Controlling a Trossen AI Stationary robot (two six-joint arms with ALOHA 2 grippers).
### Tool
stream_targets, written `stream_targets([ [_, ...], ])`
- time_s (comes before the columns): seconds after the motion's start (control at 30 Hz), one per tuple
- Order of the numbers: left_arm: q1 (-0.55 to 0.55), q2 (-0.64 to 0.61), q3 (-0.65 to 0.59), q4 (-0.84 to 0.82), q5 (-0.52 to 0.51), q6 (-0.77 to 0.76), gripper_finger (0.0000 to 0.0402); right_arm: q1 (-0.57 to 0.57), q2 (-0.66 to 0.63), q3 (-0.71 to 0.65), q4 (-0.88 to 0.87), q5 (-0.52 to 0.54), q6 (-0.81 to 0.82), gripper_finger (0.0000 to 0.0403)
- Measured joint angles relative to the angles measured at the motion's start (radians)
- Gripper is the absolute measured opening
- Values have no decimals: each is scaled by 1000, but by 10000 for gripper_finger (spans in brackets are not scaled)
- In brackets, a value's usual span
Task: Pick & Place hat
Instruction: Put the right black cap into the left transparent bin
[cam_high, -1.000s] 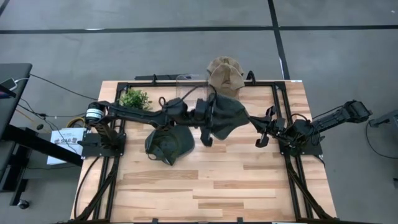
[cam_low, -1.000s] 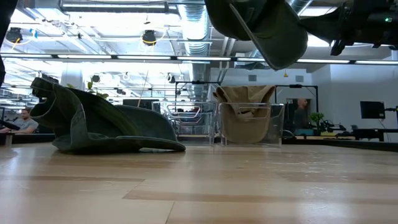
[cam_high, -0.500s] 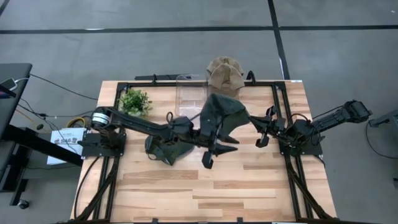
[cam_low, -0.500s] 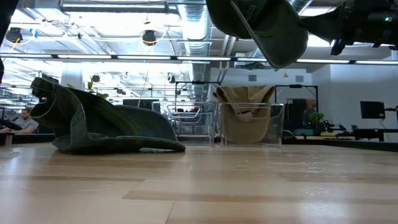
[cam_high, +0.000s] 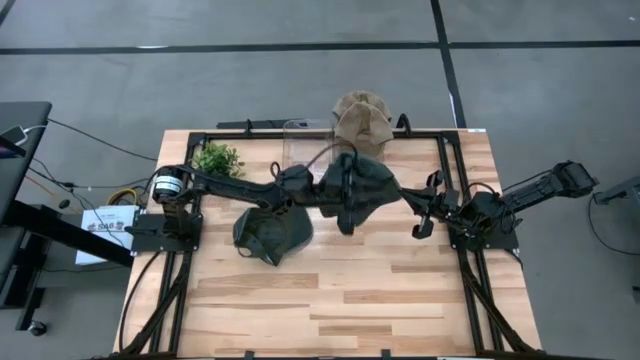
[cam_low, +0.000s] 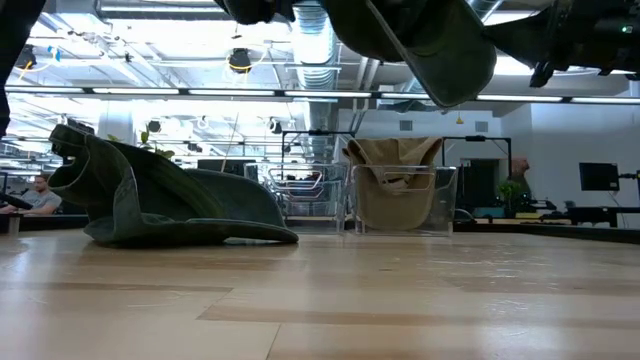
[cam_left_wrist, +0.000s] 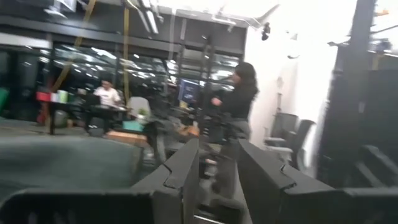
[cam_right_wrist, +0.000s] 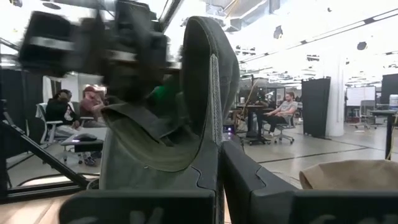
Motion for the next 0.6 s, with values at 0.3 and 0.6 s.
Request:
stream_targets([
  [0.3,65,-3,0,98,1,-12,105,0,0,0,-1,-6,-5,0],
  [0.6,32,-4,0,160,65,-6,105,0,0,0,-21,49,-7,0],
])
